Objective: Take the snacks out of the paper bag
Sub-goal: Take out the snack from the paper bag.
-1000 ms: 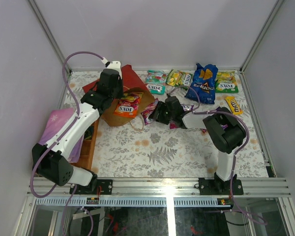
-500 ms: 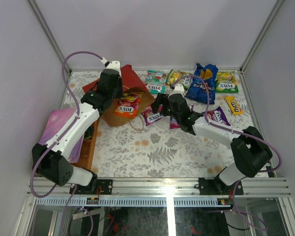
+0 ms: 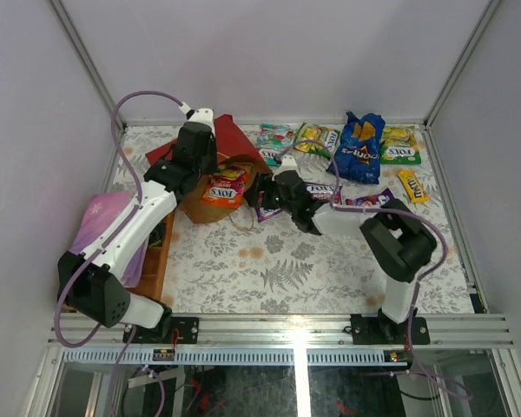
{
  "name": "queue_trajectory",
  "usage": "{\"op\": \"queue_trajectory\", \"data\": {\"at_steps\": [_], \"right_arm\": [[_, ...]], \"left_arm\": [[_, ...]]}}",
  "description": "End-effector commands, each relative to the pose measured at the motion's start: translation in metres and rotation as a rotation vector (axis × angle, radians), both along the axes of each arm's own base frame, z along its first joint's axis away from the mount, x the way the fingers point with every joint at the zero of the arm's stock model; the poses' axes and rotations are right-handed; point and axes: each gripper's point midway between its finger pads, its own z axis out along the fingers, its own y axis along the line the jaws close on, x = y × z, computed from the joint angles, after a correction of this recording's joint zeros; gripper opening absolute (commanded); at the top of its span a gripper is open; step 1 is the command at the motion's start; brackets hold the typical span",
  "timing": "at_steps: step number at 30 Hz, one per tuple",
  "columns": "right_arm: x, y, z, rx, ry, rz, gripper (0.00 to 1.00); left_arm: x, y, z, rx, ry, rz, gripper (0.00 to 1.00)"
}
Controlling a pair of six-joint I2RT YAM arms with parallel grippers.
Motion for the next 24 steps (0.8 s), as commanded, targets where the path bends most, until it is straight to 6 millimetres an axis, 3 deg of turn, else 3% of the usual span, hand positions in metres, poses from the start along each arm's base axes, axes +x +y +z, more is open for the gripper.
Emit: {"op": "queue_trajectory", "data": {"at_steps": [1, 5, 14, 24], "right_arm": [[0.010, 0.057, 0.028, 0.194, 0.018, 0.077, 0.75], [0.018, 0.069, 0.011, 0.179, 0.073, 0.029, 0.74], [0.026, 0.075, -0.037, 0.154, 0.192, -0.048, 0.70], [0.032, 0.071, -0.064, 0.106, 0.247, -0.112, 0.68]], "left_arm": [[0.005, 0.002, 0.013, -0.007, -0.029, 0.016, 0.00], [0.005, 0.004, 0.013, -0.005, -0.033, 0.020, 0.00], [0.005, 0.000, 0.013, -0.016, -0.030, 0.008, 0.00], [0.002, 0.001, 0.019, -0.022, -0.044, 0.009, 0.00]]}}
